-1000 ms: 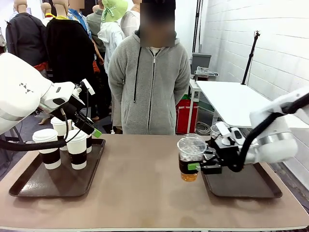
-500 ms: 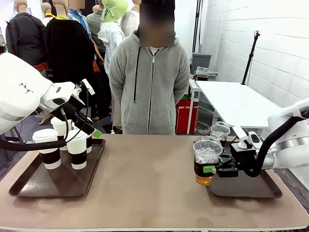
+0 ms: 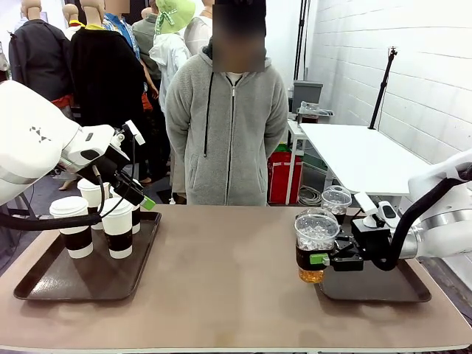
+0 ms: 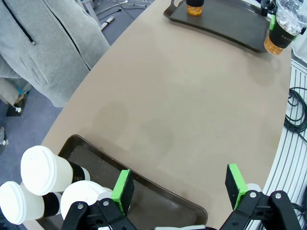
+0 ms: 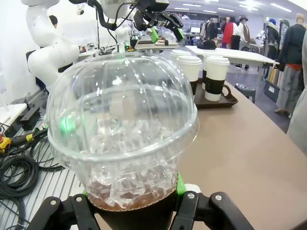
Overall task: Distribute the coffee onto the tray.
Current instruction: Pick up another iced Americano from the middle of the table and place it on the right Handle tray.
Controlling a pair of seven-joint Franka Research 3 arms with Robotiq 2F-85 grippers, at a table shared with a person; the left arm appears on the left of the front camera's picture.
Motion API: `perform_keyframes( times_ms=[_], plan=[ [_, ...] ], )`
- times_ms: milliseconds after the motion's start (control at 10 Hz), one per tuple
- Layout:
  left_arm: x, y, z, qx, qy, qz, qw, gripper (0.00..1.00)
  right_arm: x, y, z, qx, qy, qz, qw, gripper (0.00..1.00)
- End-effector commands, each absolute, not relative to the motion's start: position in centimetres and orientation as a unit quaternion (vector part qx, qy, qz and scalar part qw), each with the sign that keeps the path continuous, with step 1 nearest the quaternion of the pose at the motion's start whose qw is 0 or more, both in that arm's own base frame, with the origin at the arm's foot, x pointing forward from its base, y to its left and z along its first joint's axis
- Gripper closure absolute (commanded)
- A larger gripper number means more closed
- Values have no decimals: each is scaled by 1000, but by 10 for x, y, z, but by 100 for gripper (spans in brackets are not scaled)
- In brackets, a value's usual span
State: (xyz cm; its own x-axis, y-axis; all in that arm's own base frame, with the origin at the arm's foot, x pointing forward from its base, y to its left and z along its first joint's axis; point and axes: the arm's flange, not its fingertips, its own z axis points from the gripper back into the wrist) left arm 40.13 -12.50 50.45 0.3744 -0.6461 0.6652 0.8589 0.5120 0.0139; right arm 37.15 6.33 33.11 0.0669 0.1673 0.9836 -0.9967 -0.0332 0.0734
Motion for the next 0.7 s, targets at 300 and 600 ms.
perform_keyframes(
  times_ms=[300,600],
  plan=[
    [404,-122,501,-180,-320,-471,802,0,383,4,325,469,-473,494,559,36],
    [404,-122,501,-180,-320,-471,802,0,406,-30,309,476,-476,463,576,36]
  ],
)
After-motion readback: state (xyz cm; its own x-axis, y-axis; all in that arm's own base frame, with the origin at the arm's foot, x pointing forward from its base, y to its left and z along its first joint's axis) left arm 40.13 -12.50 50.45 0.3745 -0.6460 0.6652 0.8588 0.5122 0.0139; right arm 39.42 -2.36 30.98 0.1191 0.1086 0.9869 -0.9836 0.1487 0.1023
